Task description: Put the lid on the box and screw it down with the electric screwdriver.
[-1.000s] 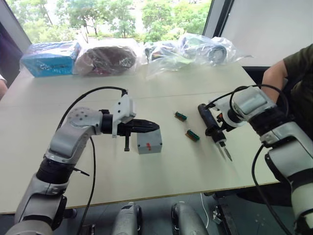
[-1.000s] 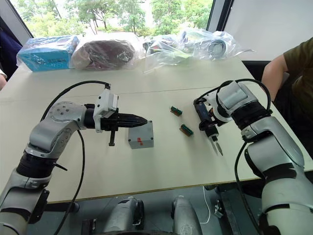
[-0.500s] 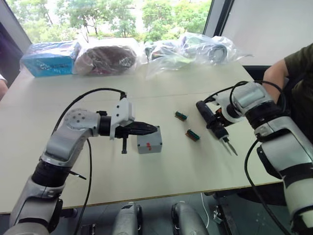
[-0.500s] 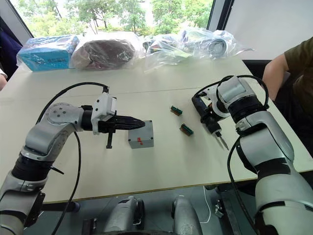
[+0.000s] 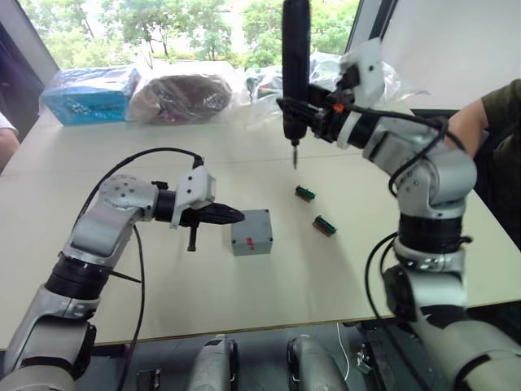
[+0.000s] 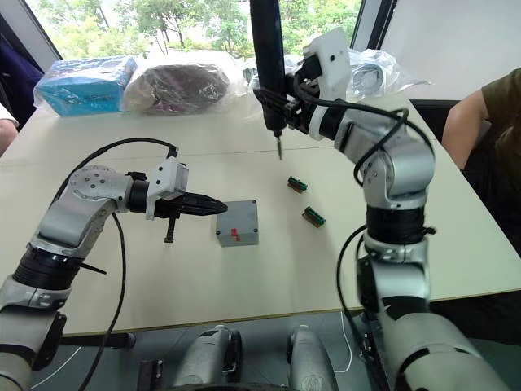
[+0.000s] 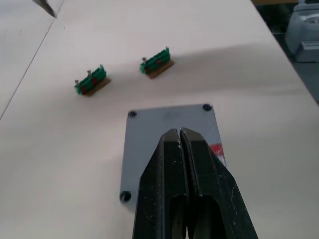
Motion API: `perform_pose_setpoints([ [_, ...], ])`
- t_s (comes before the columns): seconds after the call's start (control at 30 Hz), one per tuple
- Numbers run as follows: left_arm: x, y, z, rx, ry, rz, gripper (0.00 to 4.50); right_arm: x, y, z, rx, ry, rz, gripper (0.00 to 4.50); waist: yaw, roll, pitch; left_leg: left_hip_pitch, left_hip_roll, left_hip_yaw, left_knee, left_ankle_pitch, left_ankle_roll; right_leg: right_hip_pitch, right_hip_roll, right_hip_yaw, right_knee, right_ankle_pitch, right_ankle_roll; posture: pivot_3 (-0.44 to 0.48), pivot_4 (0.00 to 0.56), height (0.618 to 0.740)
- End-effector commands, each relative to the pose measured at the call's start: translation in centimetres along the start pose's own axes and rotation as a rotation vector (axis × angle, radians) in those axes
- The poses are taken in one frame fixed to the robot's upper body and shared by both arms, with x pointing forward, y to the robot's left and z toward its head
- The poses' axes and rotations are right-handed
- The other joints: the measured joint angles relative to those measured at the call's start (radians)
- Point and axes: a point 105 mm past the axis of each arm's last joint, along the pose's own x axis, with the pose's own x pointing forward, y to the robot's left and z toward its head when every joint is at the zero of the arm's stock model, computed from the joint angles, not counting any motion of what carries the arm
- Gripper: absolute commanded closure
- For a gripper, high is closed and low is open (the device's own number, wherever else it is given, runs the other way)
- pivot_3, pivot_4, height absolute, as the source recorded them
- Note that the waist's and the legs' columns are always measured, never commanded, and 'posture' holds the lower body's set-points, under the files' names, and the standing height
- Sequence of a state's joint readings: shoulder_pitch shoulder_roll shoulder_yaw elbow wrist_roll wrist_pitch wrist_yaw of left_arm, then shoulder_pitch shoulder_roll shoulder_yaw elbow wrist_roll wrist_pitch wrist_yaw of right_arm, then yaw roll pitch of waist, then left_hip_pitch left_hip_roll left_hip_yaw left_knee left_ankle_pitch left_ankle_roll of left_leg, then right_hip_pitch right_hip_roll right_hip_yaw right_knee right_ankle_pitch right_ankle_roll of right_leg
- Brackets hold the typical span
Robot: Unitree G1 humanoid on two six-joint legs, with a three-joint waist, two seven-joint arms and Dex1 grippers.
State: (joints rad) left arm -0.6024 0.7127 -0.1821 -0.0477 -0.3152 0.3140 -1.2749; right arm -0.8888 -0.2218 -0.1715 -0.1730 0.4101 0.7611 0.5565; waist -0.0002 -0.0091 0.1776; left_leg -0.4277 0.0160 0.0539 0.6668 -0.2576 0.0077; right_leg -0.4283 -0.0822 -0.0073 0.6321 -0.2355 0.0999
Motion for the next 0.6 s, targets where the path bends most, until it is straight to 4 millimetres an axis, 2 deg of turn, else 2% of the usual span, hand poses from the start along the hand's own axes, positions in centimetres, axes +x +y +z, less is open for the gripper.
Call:
perform_pose_setpoints([
  [0.03, 0.4, -0.3, 0.1, 0.021, 0.008, -0.007, 4.50, -0.4, 2.5, 1.8, -0.089, -0.144, 0.050, 2.70, 0.000, 0.000, 0.000, 0.000, 0.000, 0.000, 0.000, 0.000, 0.000, 0.000, 0.000, 0.000, 0.000, 0.000, 0.000, 0.000, 0.150, 0.740],
  [0.27, 1.7, 0.1, -1.1, -0.012, 0.042, -0.002, 4.50, -0.8, 5.7, -1.9, -0.128, -0.103, 0.138, 2.70, -0.013, 0.000, 0.000, 0.001, -0.001, -0.001, 0.000, 0.000, 0.000, 0.000, 0.002, 0.000, 0.000, 0.000, 0.001, 0.000, 0.150, 0.740],
  [0.43, 2.8, 0.1, -2.2, -0.023, 0.067, 0.010, 4.50, -1.2, 6.1, -2.8, -0.124, -0.090, 0.136, 2.70, -0.014, 0.000, 0.000, 0.001, 0.000, -0.001, 0.000, 0.000, 0.000, 0.000, 0.002, 0.000, 0.001, 0.000, 0.001, 0.000, 0.150, 0.740],
  [0.6, 3.1, 0.0, -2.5, -0.026, 0.072, 0.010, 4.50, -1.7, 6.4, -3.2, -0.106, -0.075, 0.144, 2.70, -0.013, 0.000, 0.000, 0.001, 0.000, -0.002, 0.000, 0.000, 0.000, 0.000, 0.002, 0.000, 0.001, 0.000, 0.001, 0.000, 0.150, 0.740],
])
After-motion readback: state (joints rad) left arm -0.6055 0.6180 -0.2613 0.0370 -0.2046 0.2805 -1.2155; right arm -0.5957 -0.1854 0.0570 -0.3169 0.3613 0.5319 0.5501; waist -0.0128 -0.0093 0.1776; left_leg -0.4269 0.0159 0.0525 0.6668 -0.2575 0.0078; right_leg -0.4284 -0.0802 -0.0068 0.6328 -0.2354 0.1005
